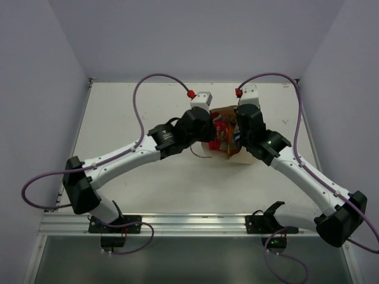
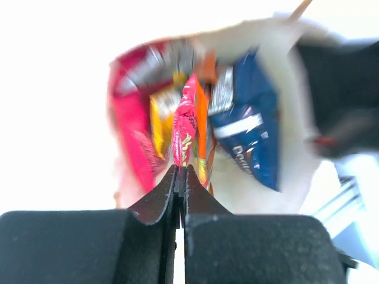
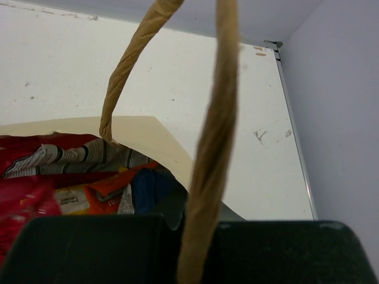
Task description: Take the snacks out of the paper bag
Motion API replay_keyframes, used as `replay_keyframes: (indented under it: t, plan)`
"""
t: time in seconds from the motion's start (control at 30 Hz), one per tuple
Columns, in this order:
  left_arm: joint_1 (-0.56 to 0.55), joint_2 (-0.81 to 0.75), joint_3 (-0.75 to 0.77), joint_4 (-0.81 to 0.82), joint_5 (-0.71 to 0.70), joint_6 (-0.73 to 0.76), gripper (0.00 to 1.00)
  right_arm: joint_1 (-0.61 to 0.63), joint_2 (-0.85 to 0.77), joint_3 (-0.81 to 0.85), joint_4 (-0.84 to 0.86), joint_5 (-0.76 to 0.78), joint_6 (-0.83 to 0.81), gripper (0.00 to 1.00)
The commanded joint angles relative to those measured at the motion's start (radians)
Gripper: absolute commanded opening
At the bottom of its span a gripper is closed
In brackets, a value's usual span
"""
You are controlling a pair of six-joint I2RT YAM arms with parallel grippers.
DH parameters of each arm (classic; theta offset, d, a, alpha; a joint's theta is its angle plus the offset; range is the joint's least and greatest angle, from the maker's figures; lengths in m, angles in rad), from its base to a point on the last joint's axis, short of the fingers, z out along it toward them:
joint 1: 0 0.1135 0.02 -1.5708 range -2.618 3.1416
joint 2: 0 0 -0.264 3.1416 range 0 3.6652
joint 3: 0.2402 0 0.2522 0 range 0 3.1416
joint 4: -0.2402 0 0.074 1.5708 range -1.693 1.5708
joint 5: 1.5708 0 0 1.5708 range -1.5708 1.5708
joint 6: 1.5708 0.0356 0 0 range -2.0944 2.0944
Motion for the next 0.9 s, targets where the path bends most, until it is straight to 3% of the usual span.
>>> replay_keyframes:
  t: [0.0,0.13,0.23,0.33,0.43,0.6,0.67,0.87]
  plan:
    - [0.049,-0.189,0.029,-0.039,-0.057,0.078,0.0,0.006,-0.048,0.006,0.078,0.073,-0.008,0.0]
    - [0.158,-0.374,-0.016,-0.072,-0.024,0.123,0.0,0.004,-0.055,-0.01,0.078,0.08,-0.008,0.0]
    - [0.248,-0.463,-0.06,-0.102,-0.08,0.184,0.0,0.004,-0.067,-0.017,0.077,0.079,-0.039,0.0]
    - [0.351,-0.488,-0.125,-0.126,-0.038,0.216,0.0,0.004,-0.073,-0.013,0.072,0.079,-0.04,0.0]
    - [0.42,-0.514,-0.333,0.001,0.062,0.258,0.0,0.004,-0.078,-0.004,0.057,0.077,-0.037,0.0]
    - [0.535,-0.511,-0.722,0.356,0.287,0.2,0.0,0.004,-0.094,-0.01,0.041,0.076,-0.037,0.0]
    - [0.552,-0.5,-0.802,0.512,0.367,0.169,0.0,0.004,-0.104,-0.019,0.037,0.074,-0.043,0.0]
    - [0.558,-0.466,-0.985,0.738,0.444,0.109,0.0,0.004,-0.119,-0.042,0.023,0.057,-0.028,0.0]
